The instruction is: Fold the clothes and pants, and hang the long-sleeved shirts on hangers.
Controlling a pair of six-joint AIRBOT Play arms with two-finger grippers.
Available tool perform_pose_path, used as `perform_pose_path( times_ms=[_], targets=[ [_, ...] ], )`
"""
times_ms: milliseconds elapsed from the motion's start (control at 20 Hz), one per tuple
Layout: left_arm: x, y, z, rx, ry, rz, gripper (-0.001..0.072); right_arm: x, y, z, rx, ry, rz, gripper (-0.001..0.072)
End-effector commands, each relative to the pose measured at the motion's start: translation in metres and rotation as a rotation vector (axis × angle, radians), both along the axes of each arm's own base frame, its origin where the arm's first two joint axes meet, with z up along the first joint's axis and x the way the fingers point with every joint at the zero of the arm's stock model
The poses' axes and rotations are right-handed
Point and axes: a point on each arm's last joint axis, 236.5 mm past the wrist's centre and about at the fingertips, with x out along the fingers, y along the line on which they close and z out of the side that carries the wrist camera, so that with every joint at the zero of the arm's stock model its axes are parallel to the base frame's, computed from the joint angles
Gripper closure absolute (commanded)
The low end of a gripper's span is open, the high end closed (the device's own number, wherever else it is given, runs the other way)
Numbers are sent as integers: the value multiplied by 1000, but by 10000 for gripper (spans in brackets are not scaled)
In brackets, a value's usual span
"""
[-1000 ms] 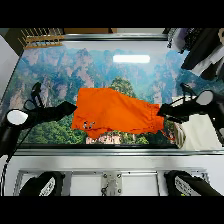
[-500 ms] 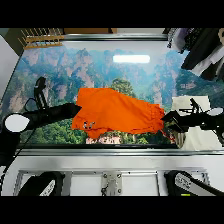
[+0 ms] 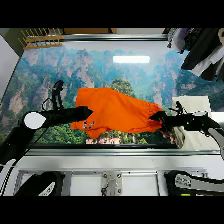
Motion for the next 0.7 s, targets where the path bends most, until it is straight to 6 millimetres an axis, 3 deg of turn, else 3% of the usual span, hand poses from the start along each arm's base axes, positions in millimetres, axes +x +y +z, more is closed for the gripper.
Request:
perform_pose_path(
  times_ms=[0,50,100,150,200,350,450,550,650],
  targets=[
    [0,-4,-1,-3,0,-3,700,16,28,-4,-9,-56,11,-5],
    [0,-4,0,-3,0,-3,699,21,36,-1,-1,-80,10,9],
    [0,-4,0,-4,1,-3,700,27,44,3,10,-112,11,222],
    [0,-4,0,-5,3,0,700,34,52,9,21,-159,21,575],
    [0,-4,-1,-6,5,1,699,40,59,15,35,-202,26,699],
    [0,-4,0,-6,4,2,699,60,64,41,57,-276,31,700],
    [0,-4,-1,-6,4,2,700,90,44,77,9,-341,8,701],
    [0,-4,-1,-5,4,1,700,127,2,126,-99,-421,-43,701],
    [0,-4,-1,-5,4,1,699,157,-57,181,-223,-493,-150,701]
  ],
)
